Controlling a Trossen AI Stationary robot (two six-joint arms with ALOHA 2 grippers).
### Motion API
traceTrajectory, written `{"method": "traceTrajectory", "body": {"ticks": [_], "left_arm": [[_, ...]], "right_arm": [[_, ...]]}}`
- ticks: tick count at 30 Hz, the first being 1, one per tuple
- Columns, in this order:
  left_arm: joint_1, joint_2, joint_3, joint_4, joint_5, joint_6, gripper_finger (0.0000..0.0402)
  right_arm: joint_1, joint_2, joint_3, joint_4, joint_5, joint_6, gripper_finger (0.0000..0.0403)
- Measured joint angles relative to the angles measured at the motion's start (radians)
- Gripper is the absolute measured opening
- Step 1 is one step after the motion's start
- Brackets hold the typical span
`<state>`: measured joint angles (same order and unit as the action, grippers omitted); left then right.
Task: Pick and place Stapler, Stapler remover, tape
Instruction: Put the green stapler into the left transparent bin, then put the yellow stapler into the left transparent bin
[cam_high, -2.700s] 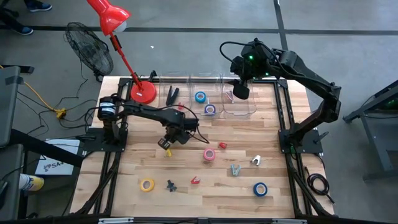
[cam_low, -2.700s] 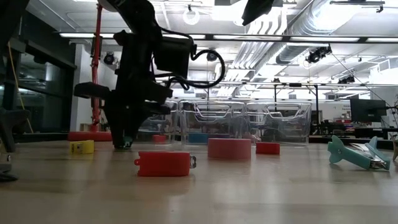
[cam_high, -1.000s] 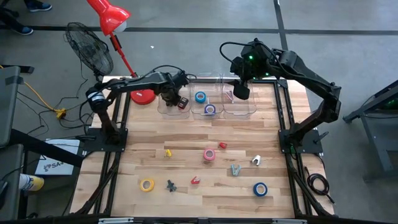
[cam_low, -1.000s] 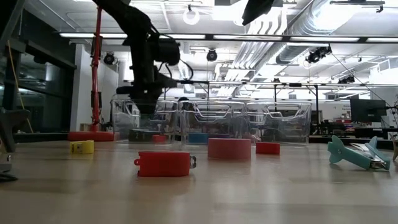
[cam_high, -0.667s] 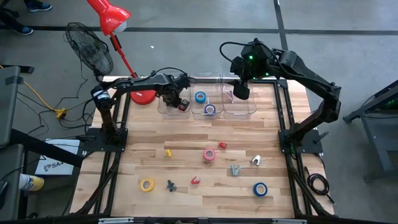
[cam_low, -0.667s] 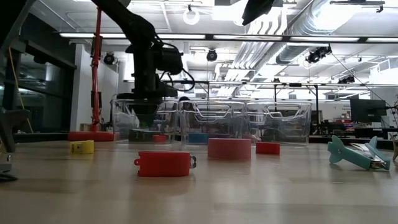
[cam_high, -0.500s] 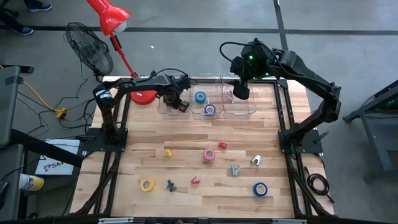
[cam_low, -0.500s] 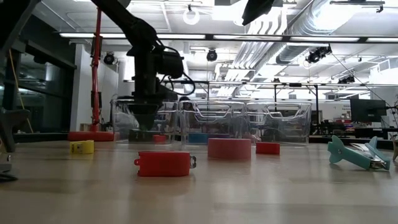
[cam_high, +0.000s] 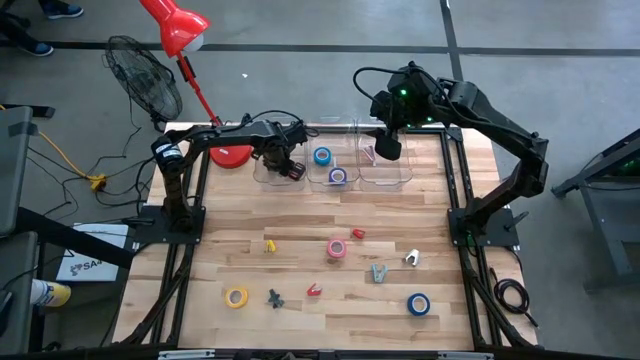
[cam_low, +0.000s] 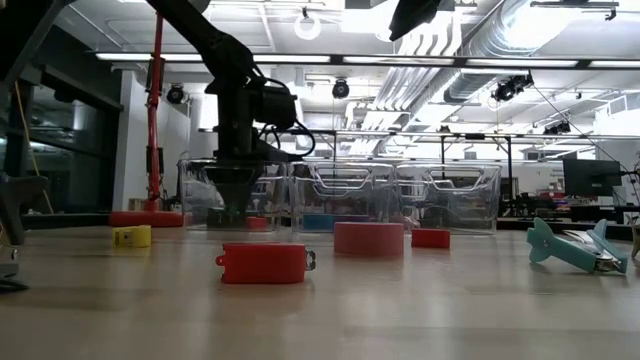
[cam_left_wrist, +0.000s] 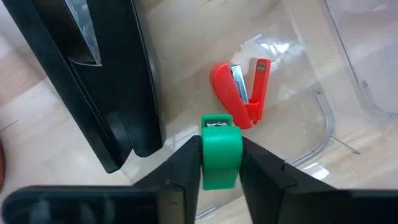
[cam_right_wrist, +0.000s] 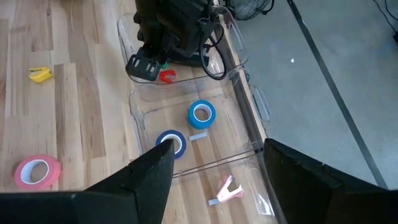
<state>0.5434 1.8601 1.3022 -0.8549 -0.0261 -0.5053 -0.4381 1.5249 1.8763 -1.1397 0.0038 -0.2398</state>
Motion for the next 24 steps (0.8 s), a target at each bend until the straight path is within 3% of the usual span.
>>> {"method": "traceTrajectory", "body": {"ticks": [8, 19, 24], "left_arm": [[0.000, -0.019, -0.003, -0.013, 0.002, 0.056, 0.0170], [0.000, -0.151, 0.095, -0.235, -0.033, 0.110, 0.0167], [-0.014, -0.259, 0.099, -0.358, -0.007, 0.011, 0.0167]], "right_arm": [[0.000, 0.000, 0.000, 0.000, 0.000, 0.000, 0.0237], [0.000, 0.000, 0.000, -0.002, 0.000, 0.000, 0.0237], [0.000, 0.000, 0.000, -0.009, 0.025, 0.030, 0.0237]]}}
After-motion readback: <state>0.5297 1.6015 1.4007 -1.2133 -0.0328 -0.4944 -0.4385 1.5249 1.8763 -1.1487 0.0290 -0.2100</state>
